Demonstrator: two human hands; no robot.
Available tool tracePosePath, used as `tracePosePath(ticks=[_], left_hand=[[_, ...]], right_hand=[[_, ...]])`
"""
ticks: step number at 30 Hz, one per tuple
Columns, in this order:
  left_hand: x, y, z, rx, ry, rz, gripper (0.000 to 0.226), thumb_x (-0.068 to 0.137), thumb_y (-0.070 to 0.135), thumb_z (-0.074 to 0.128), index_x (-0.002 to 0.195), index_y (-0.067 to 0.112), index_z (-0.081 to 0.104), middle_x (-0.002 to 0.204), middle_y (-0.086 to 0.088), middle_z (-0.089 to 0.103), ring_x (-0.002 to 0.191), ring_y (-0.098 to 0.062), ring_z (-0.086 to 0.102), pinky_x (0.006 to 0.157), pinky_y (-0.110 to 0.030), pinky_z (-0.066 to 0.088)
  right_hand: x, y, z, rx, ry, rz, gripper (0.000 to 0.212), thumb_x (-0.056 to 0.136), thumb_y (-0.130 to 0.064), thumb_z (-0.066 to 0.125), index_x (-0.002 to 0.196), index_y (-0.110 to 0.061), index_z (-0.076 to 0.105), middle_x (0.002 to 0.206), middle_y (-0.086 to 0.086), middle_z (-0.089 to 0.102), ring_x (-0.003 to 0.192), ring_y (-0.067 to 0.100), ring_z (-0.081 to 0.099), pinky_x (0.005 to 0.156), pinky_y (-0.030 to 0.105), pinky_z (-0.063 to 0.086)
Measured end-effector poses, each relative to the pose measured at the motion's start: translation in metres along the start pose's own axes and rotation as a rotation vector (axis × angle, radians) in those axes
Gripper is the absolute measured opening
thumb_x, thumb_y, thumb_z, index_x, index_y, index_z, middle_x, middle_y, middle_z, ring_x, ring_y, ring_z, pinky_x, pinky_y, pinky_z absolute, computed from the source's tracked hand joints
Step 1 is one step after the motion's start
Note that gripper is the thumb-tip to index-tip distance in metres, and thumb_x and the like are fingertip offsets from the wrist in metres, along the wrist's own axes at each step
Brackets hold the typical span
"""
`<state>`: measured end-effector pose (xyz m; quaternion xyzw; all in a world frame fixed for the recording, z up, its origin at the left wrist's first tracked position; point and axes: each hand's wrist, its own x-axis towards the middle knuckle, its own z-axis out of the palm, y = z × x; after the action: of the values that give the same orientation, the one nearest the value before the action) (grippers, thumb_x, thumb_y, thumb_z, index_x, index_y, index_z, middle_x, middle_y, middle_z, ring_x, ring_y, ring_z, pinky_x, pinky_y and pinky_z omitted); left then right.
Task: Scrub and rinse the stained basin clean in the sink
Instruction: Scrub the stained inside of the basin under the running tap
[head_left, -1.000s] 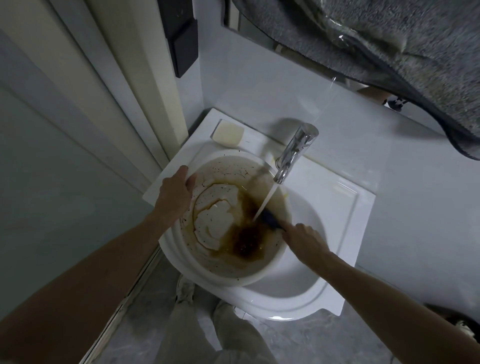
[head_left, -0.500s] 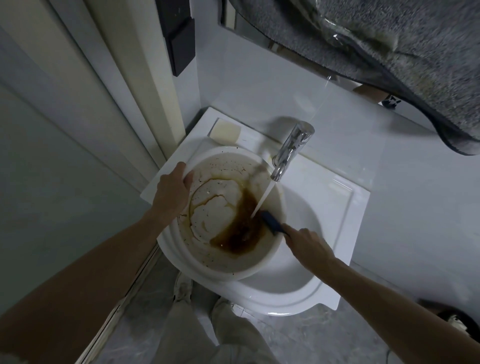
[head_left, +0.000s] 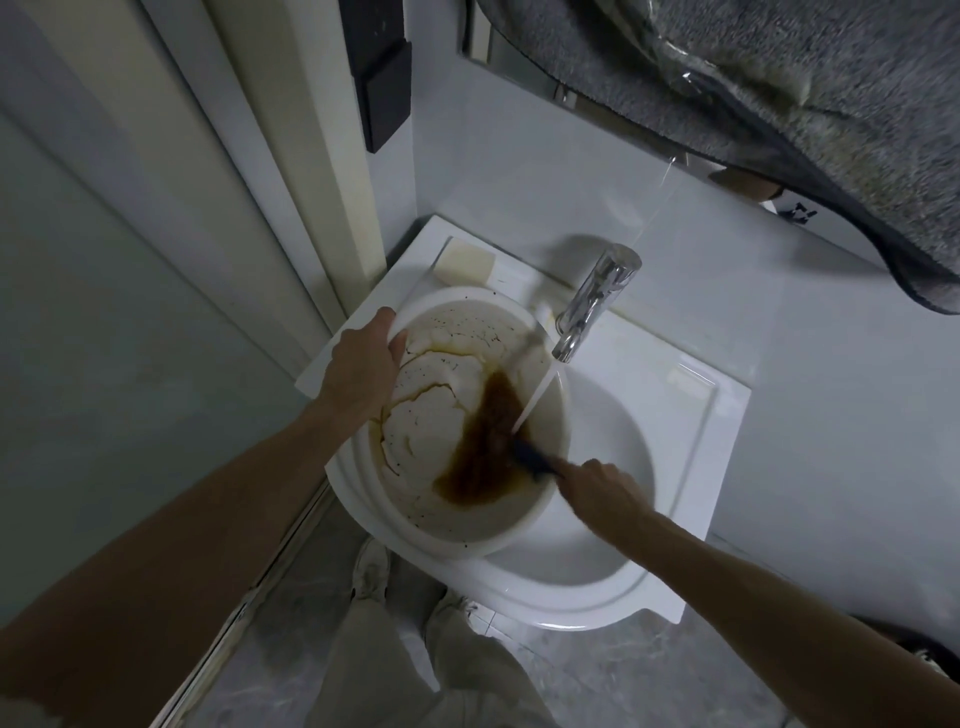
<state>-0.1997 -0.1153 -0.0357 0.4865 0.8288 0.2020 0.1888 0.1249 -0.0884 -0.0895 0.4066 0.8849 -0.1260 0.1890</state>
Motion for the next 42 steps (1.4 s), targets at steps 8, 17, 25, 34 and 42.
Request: tracePosePath(ticks=[8, 17, 25, 34, 42], left_hand=[[-0.001, 0.004, -0.002, 0.006, -0.014, -0.006, 0.033, 0.105, 0.034, 0.041, 0.116, 0.005, 0.052, 0.084, -0.011, 0.048, 0.081, -0.032, 0.048, 0.072, -0.050, 0.051], [0.006, 0.006, -0.003, 0.023, -0.051, 0.035, 0.024, 0.104, 0.033, 0.042, 0.105, 0.010, 0.050, 0.084, -0.014, 0.060, 0.076, -0.034, 0.059, 0.069, -0.049, 0.055], [0.037, 0.023, -0.010, 0.068, -0.181, 0.045, 0.027, 0.104, 0.026, 0.045, 0.111, 0.004, 0.057, 0.094, -0.015, 0.064, 0.079, -0.030, 0.058, 0.066, -0.034, 0.044], [0.057, 0.041, -0.010, 0.265, -0.408, -0.141, 0.037, 0.102, 0.017, 0.044, 0.136, 0.004, 0.049, 0.124, -0.017, 0.060, 0.088, -0.024, 0.053, 0.065, -0.032, 0.040], [0.065, 0.026, 0.006, 0.278, -0.510, -0.280, 0.027, 0.097, 0.013, 0.049, 0.119, -0.001, 0.056, 0.083, -0.015, 0.057, 0.063, -0.026, 0.058, 0.050, -0.029, 0.044]], right_hand=[[0.004, 0.005, 0.005, 0.027, 0.003, 0.021, 0.036, 0.103, -0.031, 0.038, 0.137, -0.036, 0.047, 0.073, 0.001, 0.061, 0.058, 0.024, 0.060, 0.049, 0.032, 0.041], [0.009, 0.003, 0.010, 0.094, 0.060, 0.067, 0.036, 0.105, -0.035, 0.032, 0.138, -0.036, 0.049, 0.070, -0.001, 0.056, 0.058, 0.024, 0.059, 0.050, 0.030, 0.039], [0.008, 0.005, 0.006, 0.123, 0.037, 0.007, 0.037, 0.104, -0.038, 0.034, 0.138, -0.043, 0.047, 0.079, 0.005, 0.066, 0.064, 0.027, 0.065, 0.051, 0.032, 0.045], [0.014, 0.011, 0.005, 0.111, 0.029, 0.023, 0.037, 0.104, -0.036, 0.036, 0.139, -0.045, 0.046, 0.082, 0.008, 0.067, 0.070, 0.031, 0.067, 0.053, 0.034, 0.045], [0.016, 0.018, 0.013, 0.212, -0.067, 0.056, 0.034, 0.103, -0.033, 0.037, 0.128, -0.040, 0.059, 0.087, -0.001, 0.071, 0.074, 0.023, 0.068, 0.057, 0.028, 0.045]])
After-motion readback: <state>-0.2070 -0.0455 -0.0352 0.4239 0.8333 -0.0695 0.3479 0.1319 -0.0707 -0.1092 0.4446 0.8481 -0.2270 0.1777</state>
